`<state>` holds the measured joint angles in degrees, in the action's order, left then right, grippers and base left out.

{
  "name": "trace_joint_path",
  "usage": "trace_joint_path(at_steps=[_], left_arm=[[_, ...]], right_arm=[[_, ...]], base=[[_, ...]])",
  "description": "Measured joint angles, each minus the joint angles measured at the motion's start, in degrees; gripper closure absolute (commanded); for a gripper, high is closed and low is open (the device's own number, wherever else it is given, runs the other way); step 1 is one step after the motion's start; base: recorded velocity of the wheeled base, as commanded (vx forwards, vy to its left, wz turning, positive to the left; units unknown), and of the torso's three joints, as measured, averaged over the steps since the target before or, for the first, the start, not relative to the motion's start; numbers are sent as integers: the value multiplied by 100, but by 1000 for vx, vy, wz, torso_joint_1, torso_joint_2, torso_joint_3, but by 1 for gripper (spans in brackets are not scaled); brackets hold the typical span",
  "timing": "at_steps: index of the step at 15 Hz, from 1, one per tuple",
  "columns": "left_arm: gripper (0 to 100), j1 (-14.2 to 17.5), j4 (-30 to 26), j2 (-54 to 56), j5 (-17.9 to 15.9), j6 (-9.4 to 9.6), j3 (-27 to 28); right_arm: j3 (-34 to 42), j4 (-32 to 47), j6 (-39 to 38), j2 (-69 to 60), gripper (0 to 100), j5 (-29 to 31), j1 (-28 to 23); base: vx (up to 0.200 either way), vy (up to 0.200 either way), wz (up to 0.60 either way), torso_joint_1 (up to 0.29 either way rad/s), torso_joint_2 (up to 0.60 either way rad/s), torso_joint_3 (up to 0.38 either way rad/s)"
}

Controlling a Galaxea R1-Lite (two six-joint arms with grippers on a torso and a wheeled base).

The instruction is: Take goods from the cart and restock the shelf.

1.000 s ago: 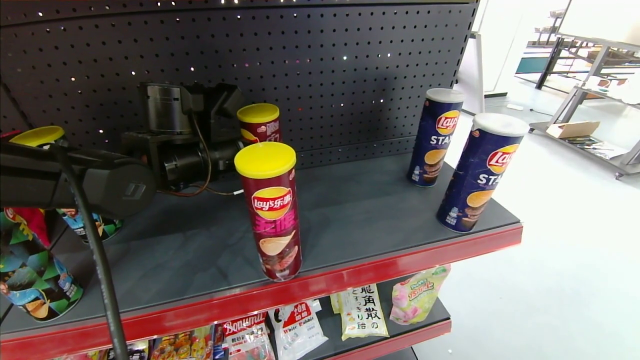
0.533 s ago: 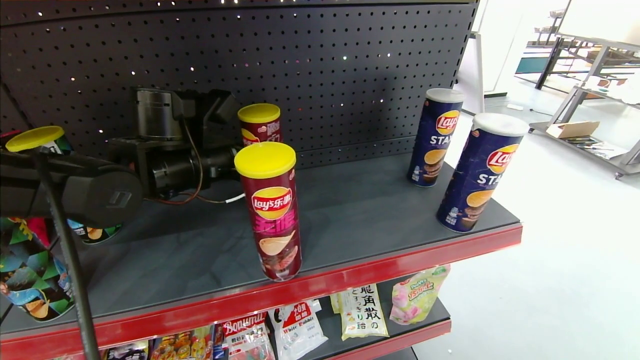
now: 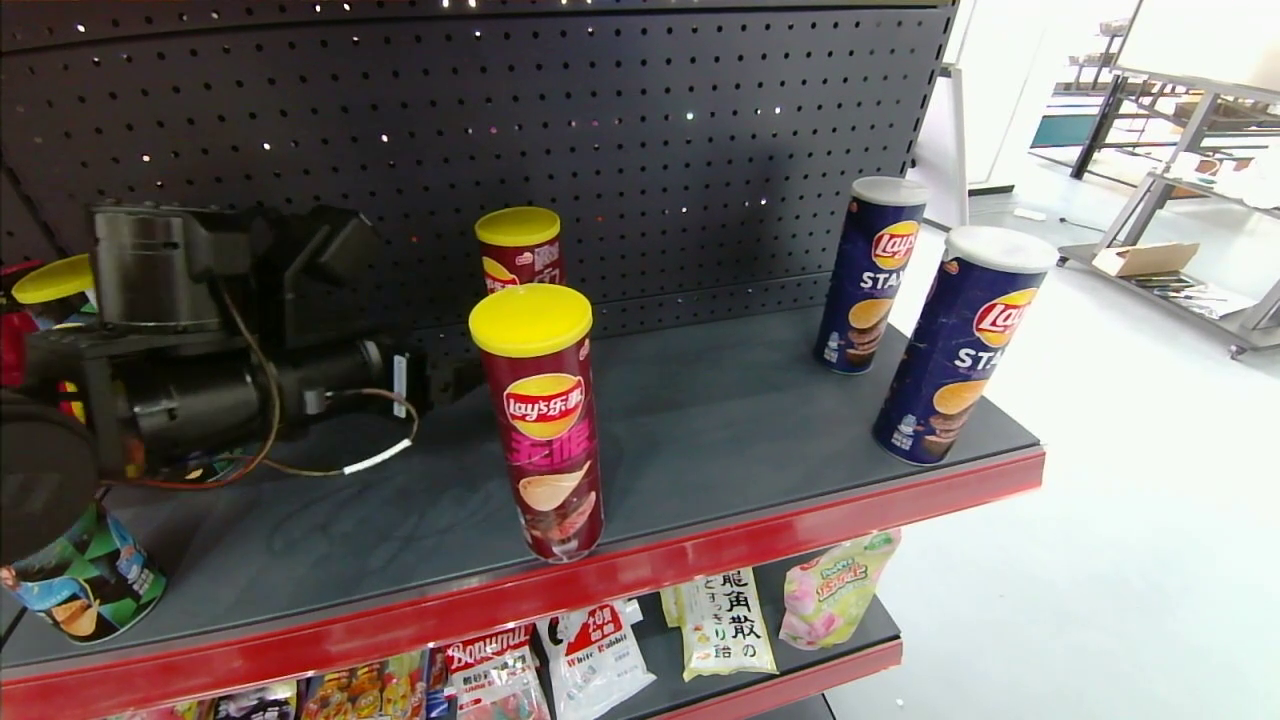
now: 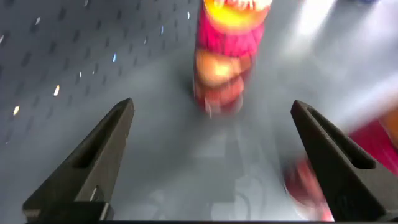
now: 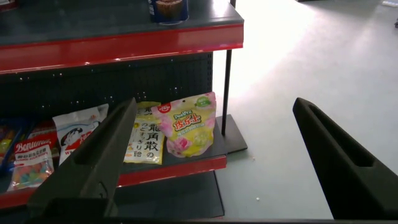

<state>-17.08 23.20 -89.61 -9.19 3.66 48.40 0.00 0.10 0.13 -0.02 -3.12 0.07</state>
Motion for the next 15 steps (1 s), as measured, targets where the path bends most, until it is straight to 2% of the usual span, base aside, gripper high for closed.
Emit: trace_joint_path(at_steps=[2, 7, 10, 11, 12, 14, 15], left_arm=[[0, 22, -502, 839, -52, 1, -466], [0, 63, -2653, 3768, -318, -49, -1218], [0, 90, -3819, 5637, -325, -101, -1524], [0, 96, -4213, 6165, -249, -115, -1593], [0, 104, -4518, 6655, -28, -117, -1662], [0, 115, -4947, 7506, 840, -126, -1875], [0, 115, -5021, 7793, 1115, -132, -1993]], right_arm=[[0, 0, 2, -2, 0, 0, 0], [0, 0, 2, 0, 0, 0, 0], [0, 0, 2, -2, 0, -2, -2], [0, 0, 0, -2, 0, -2, 0], [0, 0, 2, 0, 0, -2, 0], [0, 0, 2, -2, 0, -2, 0], [0, 0, 2, 0, 0, -2, 0]], base=[[0, 0, 0, 0, 0, 0], [0, 0, 0, 0, 0, 0], [0, 0, 0, 0, 0, 0], [0, 0, 0, 0, 0, 0], [0, 0, 0, 0, 0, 0], [0, 0, 0, 0, 0, 0], [0, 0, 0, 0, 0, 0]])
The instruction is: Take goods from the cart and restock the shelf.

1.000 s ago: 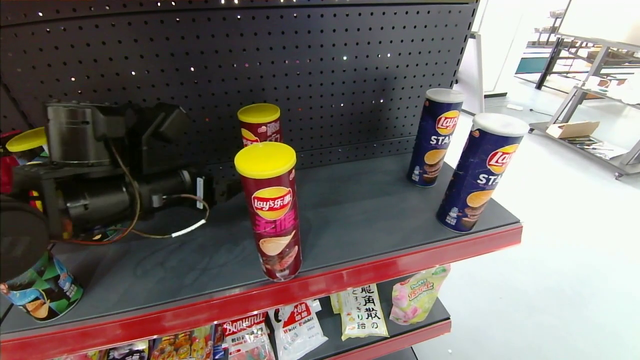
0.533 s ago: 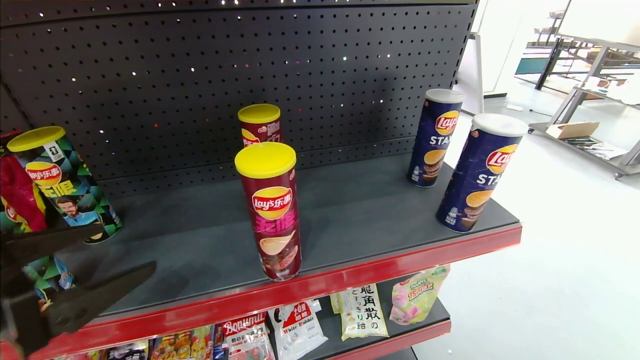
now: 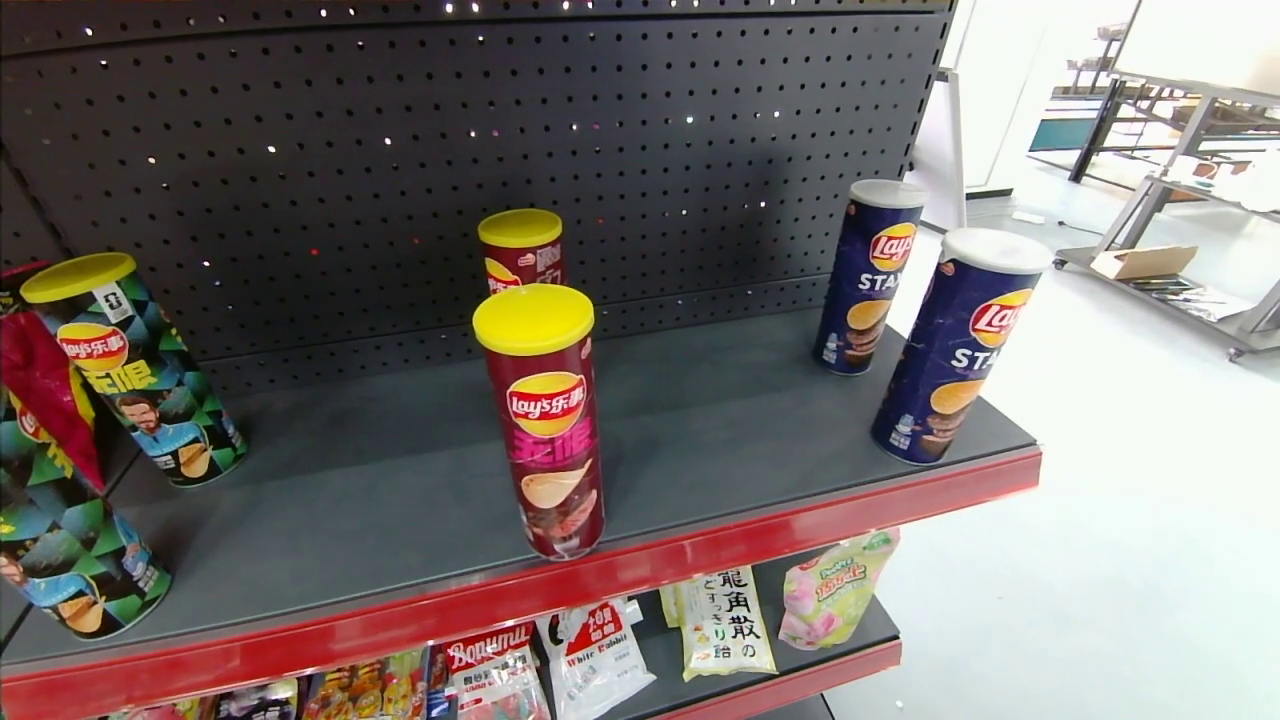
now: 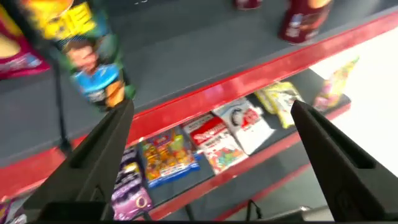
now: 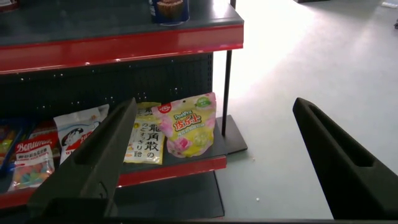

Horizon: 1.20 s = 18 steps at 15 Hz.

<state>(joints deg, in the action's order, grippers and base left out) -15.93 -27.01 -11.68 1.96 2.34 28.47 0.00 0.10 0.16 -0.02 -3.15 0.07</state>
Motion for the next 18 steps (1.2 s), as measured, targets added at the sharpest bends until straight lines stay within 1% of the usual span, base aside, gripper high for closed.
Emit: trace_joint_path(at_steps=[1, 3, 9, 15, 17, 18], left_arm=[[0, -13, 9, 261, 197, -5, -184], [0, -44, 37, 567, 288, 9, -378], [0, -43, 52, 788, 386, 28, -496], [0, -46, 88, 822, 372, 15, -551], [0, -44, 116, 824, 510, -60, -564], [0, -35, 39, 816, 742, -130, -557]], right_arm=[[0, 0, 2, -2, 0, 0, 0], [0, 1, 30, -2, 0, -5, 0], [0, 4, 49, -2, 0, -5, 6], [0, 0, 16, -2, 0, 6, 2], [0, 0, 16, -2, 0, 2, 0], [0, 0, 11, 0, 0, 0, -5]], base=[[0, 0, 0, 0, 0, 0], [0, 0, 0, 0, 0, 0], [0, 0, 600, 3, 3, 3], [0, 0, 0, 0, 0, 0], [0, 0, 0, 0, 0, 0], [0, 0, 0, 0, 0, 0]])
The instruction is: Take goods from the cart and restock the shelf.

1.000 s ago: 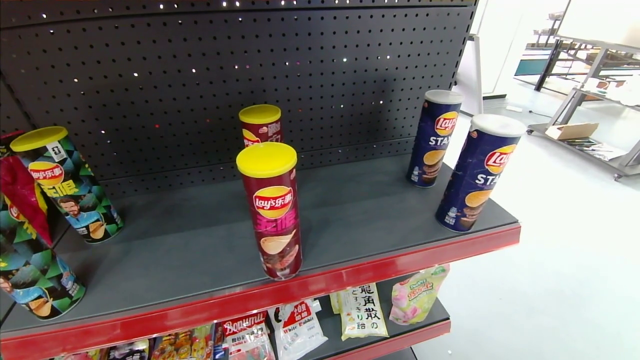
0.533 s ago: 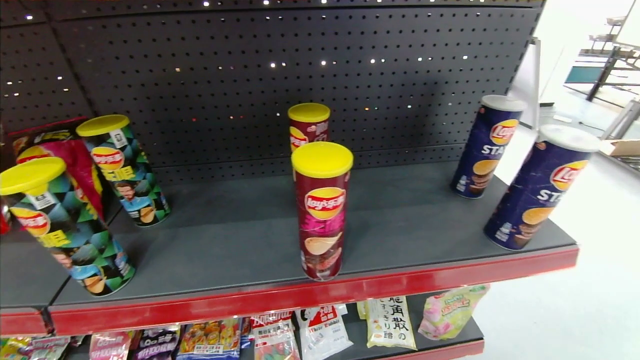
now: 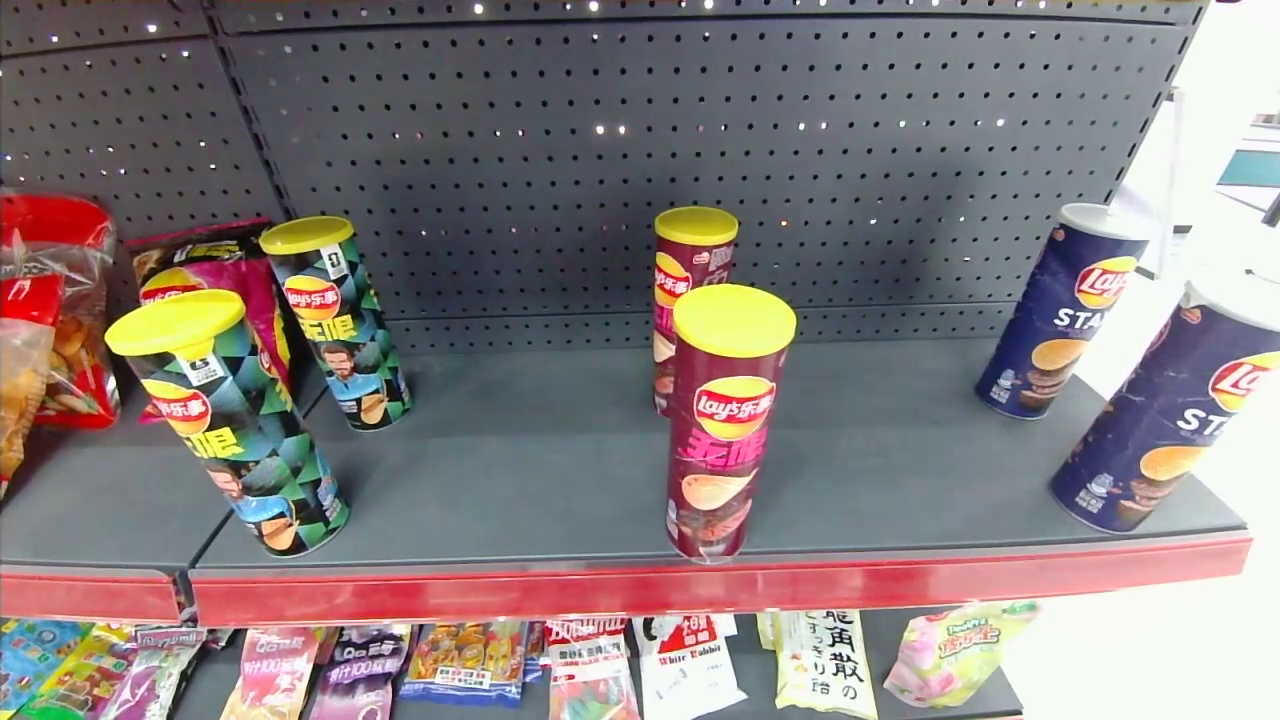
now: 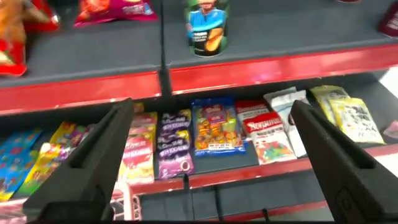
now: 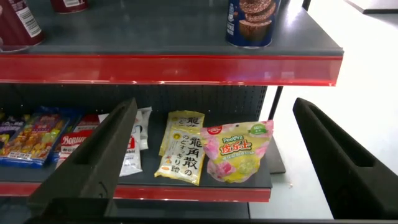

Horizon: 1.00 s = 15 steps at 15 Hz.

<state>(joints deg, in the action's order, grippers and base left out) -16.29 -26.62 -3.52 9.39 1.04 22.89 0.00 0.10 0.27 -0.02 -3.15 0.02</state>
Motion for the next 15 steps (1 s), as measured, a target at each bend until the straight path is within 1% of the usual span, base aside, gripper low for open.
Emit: trace_joint_path(at_steps=[1, 2, 3, 4, 5, 6, 7, 8, 9, 10, 11, 13, 14, 15], left_arm=[[0, 66, -26, -49, 108, -72, 32], [0, 267, -33, -124, 143, -163, 54], [0, 563, -39, -196, 158, -258, 63], [0, 953, -37, -243, 156, -308, 23], [0, 1334, -22, -221, 112, -352, -138], [0, 1527, 106, -122, 2, -372, -368], [0, 1619, 545, 13, -148, -404, -763], [0, 1651, 1357, 110, -329, -445, -1150], [0, 1659, 2206, 184, -683, -462, -1554], [0, 1658, 2681, 240, -1170, -451, -1891], [0, 1647, 2784, 282, -1261, -462, -2070], [0, 1638, 2817, 325, -855, -610, -2210], [0, 1638, 2818, 334, -496, -612, -2238], [0, 1638, 2818, 339, -323, -610, -2256]], right_arm=[[0, 0, 5, -2, 0, 6, 7], [0, 0, 11, -2, 0, 9, 5], [0, 0, 16, -2, 0, 6, 5], [0, 0, 16, 0, 0, 9, 2], [0, 0, 20, -2, 0, 9, 7], [0, 0, 24, -2, 0, 15, 5], [0, 0, 24, -2, 0, 24, 5], [0, 0, 24, -2, 0, 26, 2], [0, 0, 28, -2, 0, 30, 2], [0, 0, 28, -2, 0, 28, 2], [0, 0, 24, -2, 0, 28, 2], [0, 0, 17, -2, 0, 28, 5], [0, 0, 16, 0, 0, 28, 5], [0, 0, 16, -2, 0, 28, 5]], base=[[0, 0, 0, 0, 0, 0], [0, 0, 0, 0, 0, 0], [0, 0, 0, 0, 0, 0], [0, 0, 0, 0, 0, 0], [0, 0, 0, 0, 0, 0], [0, 0, 0, 0, 0, 0], [0, 0, 0, 0, 0, 0], [0, 0, 0, 0, 0, 0], [0, 0, 0, 0, 0, 0], [0, 0, 0, 0, 0, 0], [0, 0, 0, 0, 0, 0], [0, 0, 0, 0, 0, 0], [0, 0, 0, 0, 0, 0], [0, 0, 0, 0, 0, 0]])
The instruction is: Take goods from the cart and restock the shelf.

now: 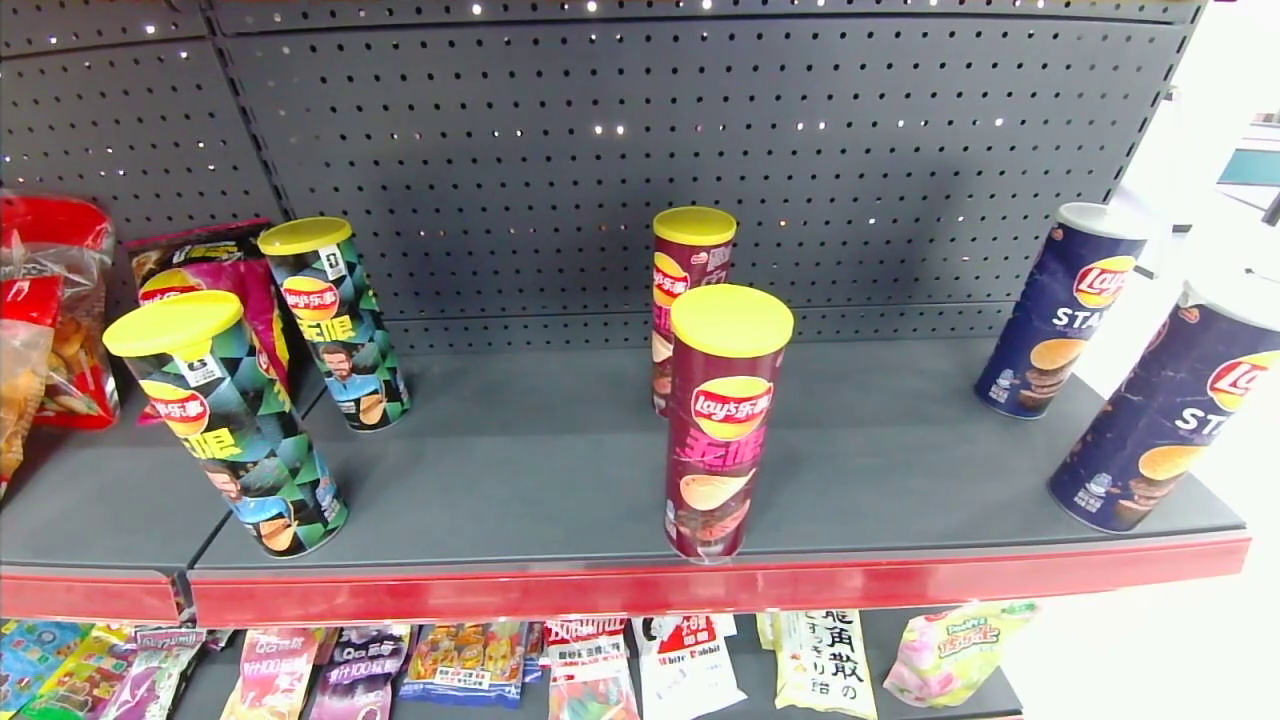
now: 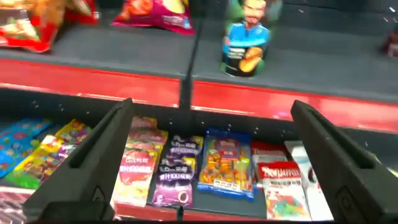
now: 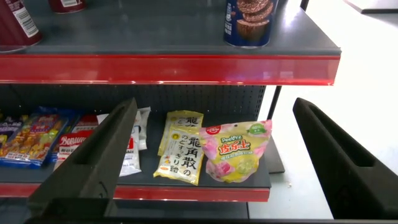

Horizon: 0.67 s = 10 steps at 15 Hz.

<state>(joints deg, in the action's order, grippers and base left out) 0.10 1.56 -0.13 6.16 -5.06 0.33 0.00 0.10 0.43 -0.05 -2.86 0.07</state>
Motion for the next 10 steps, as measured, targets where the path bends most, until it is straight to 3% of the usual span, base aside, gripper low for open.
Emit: trace_joint_path(at_steps=[1, 3, 10], left_arm=[[0, -2, -4, 4, -143, 85, -17], [0, -5, -161, 9, -578, 550, -28], [0, -10, -180, 11, -616, 546, -33]], right_arm=[[0, 0, 1, 0, 0, -2, 0], [0, 0, 0, 0, 0, 0, 0], [0, 0, 26, 0, 0, -11, 0]], base=[[0, 0, 0, 0, 0, 0], [0, 0, 0, 0, 0, 0], [0, 0, 0, 0, 0, 0]])
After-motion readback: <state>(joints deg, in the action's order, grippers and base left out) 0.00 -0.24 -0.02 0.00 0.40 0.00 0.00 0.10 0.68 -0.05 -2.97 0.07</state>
